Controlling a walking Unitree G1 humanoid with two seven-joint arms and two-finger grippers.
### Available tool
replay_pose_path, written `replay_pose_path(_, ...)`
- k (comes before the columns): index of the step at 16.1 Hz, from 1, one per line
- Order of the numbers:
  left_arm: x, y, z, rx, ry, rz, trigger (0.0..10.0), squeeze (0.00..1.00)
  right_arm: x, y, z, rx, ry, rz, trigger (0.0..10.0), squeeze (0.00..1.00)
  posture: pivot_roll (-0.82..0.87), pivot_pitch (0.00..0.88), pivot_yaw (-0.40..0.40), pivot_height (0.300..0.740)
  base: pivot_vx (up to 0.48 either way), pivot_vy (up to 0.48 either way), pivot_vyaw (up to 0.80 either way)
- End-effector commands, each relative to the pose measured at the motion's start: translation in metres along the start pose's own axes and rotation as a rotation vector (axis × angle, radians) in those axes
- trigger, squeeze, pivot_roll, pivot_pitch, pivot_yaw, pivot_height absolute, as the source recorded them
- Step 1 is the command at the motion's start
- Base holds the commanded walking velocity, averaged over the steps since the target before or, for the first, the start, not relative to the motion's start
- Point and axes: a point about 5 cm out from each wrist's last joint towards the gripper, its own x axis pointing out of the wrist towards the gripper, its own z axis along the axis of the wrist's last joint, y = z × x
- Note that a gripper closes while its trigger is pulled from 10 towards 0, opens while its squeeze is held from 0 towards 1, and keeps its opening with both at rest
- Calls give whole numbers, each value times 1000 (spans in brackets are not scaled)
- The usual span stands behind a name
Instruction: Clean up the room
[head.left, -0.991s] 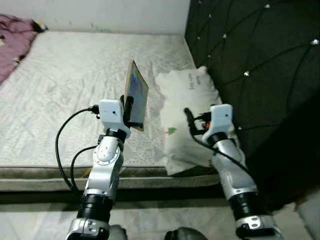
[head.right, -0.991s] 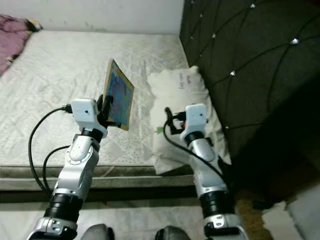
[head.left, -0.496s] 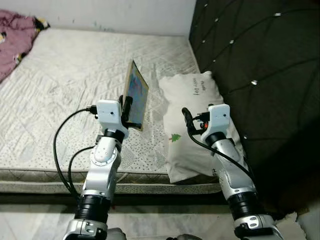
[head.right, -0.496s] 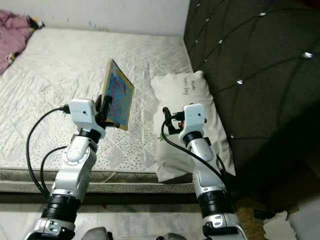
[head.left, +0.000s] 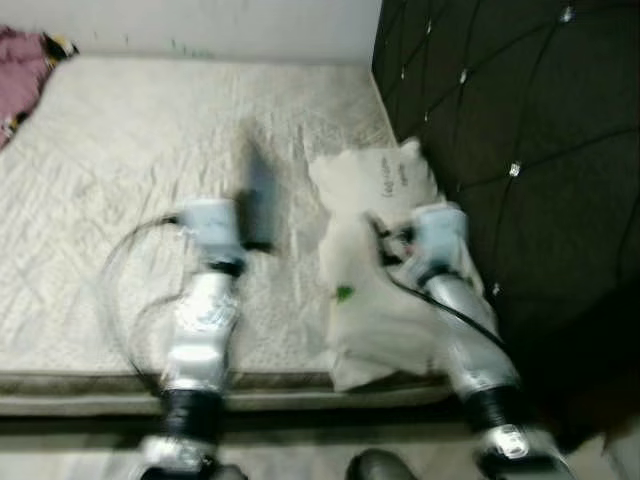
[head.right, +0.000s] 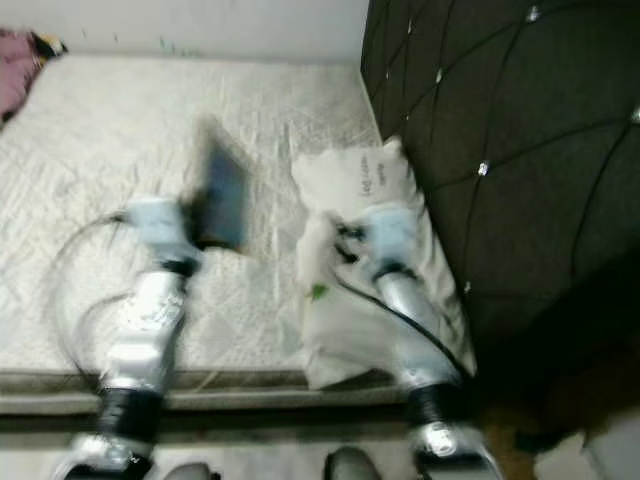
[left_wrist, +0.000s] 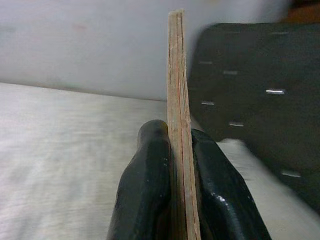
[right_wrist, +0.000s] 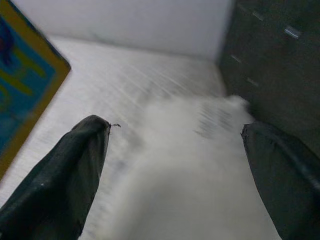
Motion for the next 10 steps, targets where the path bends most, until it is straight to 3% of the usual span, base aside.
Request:
replay_pose_path(1,2,9,9,22,-38,15,10000,0,5,12,8,10,-30,26,10000,0,-13,19,-43,740,0,0,0)
replay_pose_path(4,1,10,9,9,-34,20,10000,0,5,12,8,9,-29,26,10000,0,-12,22,-44,740,0,0,0)
replay_pose_path(10,2,9,9,-11,-32,5,10000,0,5,11,6,10,-20,23,10000,0,-14,24,-45,740,0,474,0)
